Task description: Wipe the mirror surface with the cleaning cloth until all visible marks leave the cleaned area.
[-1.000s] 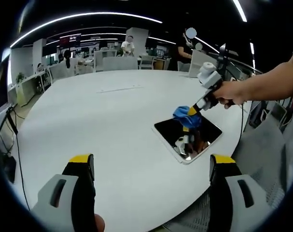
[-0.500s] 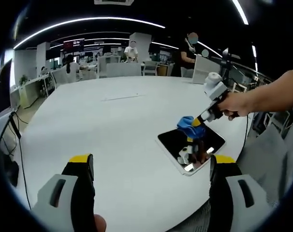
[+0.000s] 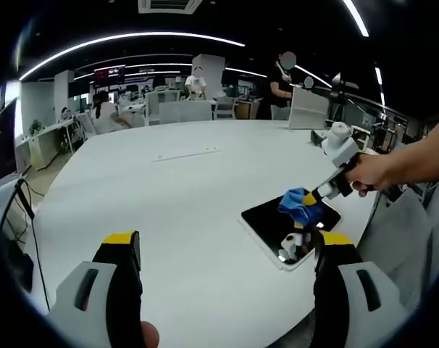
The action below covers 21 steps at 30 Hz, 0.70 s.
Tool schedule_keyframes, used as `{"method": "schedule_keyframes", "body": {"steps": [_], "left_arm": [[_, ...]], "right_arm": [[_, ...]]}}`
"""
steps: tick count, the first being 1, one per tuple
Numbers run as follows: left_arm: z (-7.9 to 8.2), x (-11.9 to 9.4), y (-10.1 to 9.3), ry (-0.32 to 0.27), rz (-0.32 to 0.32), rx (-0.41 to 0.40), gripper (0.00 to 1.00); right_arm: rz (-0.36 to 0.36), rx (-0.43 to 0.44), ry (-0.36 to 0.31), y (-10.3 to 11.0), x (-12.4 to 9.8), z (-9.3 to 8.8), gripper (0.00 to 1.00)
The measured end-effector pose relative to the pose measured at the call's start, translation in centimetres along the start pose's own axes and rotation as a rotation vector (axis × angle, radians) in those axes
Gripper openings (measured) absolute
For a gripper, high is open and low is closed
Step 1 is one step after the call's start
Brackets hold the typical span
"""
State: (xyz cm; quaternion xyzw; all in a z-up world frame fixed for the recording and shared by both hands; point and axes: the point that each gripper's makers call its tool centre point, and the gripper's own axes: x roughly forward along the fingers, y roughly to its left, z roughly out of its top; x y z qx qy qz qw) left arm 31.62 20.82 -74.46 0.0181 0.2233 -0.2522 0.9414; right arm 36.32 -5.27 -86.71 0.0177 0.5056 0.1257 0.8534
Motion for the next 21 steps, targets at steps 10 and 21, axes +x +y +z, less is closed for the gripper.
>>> {"method": "schedule_keyframes", "body": {"steps": [10, 21], "left_arm": [[-0.8, -0.2, 0.0, 0.009, 0.011, -0.011, 0.99], [-1.5, -0.6, -0.5, 0.013, 0.011, -0.017, 0.99]], "right_arm": [[0.014, -0.003, 0.006, 0.9, -0.9, -1.9, 0.00], [0.035, -0.008, 0.005, 1.7, -1.8, -3.5, 0.00]]}}
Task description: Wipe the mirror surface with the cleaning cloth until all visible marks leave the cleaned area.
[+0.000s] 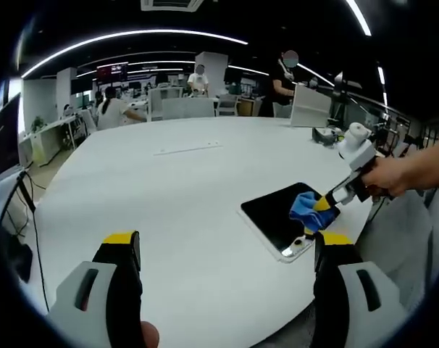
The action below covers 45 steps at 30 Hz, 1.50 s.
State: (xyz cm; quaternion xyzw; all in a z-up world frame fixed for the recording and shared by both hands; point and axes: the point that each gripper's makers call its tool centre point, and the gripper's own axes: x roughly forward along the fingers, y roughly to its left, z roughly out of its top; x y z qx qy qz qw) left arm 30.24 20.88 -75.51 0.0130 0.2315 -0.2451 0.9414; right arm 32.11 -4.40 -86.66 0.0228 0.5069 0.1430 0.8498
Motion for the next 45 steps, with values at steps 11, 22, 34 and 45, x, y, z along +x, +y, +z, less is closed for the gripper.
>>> {"method": "schedule_keyframes", "body": {"steps": [11, 22, 34, 45], "left_arm": [[-1.2, -0.1, -0.5, 0.016, -0.017, 0.000, 0.99], [-2.2, 0.5, -0.7, 0.032, -0.023, 0.005, 0.99], [-2.0, 0.3, -0.8, 0.026, -0.029, 0.009, 0.99], [-3.6, 0.0, -1.7, 0.043, -0.031, 0.031, 0.99]], "right_arm": [[0.015, 0.031, -0.009, 0.5, -0.7, -1.6, 0.00], [0.046, 0.066, -0.004, 0.8, -1.7, -3.2, 0.00], [0.056, 0.067, -0.008, 0.9, -1.9, -3.6, 0.00], [0.065, 0.057, -0.006, 1.0, -2.1, -4.0, 0.00]]}}
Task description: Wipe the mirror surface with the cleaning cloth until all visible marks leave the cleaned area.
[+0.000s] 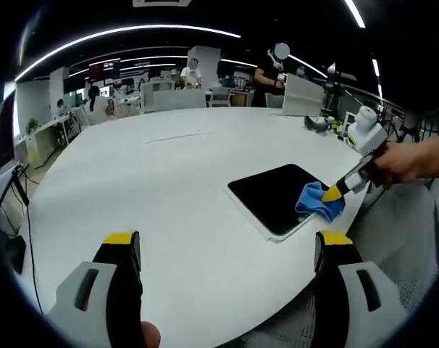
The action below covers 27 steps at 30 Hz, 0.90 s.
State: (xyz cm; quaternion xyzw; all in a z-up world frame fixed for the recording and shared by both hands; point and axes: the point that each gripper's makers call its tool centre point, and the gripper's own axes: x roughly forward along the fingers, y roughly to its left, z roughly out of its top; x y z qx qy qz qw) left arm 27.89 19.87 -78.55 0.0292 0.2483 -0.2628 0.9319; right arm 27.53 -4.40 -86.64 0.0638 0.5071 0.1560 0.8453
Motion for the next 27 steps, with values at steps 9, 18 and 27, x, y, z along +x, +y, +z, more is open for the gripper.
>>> {"method": "schedule_keyframes", "body": {"steps": [9, 18, 27], "left_arm": [[0.7, -0.3, 0.1, -0.020, 0.014, -0.026, 0.99], [0.7, -0.4, 0.1, -0.027, 0.009, -0.030, 0.99], [0.7, 0.0, -0.2, -0.015, -0.007, -0.027, 0.99]], "right_arm": [[0.009, 0.003, 0.007, -0.3, -0.1, 0.1, 0.00], [0.015, 0.025, 0.015, -1.3, -0.4, 0.0, 0.00], [-0.006, 0.033, 0.012, -3.6, -1.2, -0.1, 0.00]]}}
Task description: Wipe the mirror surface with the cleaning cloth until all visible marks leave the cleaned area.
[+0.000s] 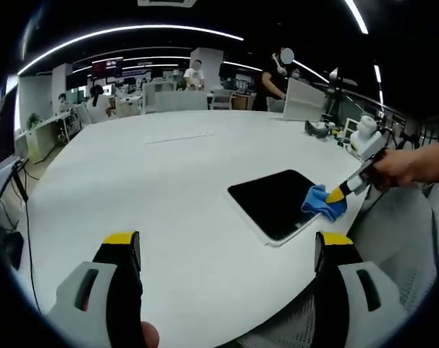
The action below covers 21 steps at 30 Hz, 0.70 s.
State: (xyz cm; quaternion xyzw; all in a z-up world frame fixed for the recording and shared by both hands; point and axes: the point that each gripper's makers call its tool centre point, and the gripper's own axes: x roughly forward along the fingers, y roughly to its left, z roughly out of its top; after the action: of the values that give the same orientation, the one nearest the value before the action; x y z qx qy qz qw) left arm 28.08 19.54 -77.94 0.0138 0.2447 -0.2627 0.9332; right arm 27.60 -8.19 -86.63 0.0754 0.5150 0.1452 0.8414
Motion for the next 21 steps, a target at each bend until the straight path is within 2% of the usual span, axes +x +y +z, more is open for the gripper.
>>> {"method": "schedule_keyframes", "body": {"steps": [13, 21], "left_arm": [[1.0, 0.4, -0.3, -0.031, 0.005, -0.010, 0.99], [0.5, 0.0, -0.4, -0.029, -0.015, -0.010, 0.99]], "right_arm": [[-0.016, 0.007, 0.001, -1.6, -0.5, 0.0, 0.00], [-0.021, -0.001, 0.006, -1.6, -0.4, 0.0, 0.00]]}}
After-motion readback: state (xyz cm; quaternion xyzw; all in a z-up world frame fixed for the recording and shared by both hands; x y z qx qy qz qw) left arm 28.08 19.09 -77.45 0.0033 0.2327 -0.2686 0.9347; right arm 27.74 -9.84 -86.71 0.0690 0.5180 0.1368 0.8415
